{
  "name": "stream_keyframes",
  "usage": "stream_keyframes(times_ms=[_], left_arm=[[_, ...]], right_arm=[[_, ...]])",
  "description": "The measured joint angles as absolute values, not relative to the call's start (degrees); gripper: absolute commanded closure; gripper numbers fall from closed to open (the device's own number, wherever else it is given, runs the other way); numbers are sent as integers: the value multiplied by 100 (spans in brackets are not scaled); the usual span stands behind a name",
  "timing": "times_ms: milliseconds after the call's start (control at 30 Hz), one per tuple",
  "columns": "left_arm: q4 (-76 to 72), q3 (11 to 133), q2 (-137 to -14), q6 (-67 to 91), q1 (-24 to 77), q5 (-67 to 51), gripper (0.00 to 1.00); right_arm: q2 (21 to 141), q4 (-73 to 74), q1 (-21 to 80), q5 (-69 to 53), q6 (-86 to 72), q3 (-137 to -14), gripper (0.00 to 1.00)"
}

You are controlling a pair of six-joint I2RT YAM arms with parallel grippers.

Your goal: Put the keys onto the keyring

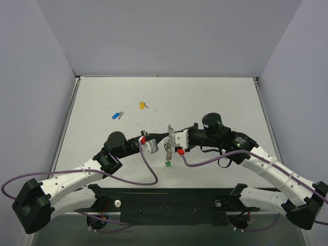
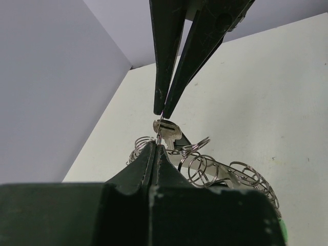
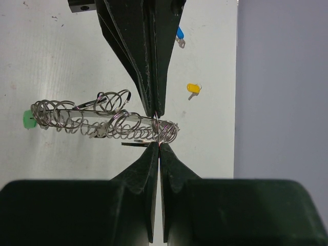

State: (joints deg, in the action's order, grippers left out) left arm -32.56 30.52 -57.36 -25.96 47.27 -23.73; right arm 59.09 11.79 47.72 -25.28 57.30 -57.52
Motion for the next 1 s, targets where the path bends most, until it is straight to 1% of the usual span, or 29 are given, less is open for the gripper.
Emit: stream_keyframes(times_ms=[1000], left_arm=[[-3253, 3041, -5736, -2622, 4768, -2261, 100]], right_arm=[[5909, 1177, 4810, -2495, 5516, -5752, 100]])
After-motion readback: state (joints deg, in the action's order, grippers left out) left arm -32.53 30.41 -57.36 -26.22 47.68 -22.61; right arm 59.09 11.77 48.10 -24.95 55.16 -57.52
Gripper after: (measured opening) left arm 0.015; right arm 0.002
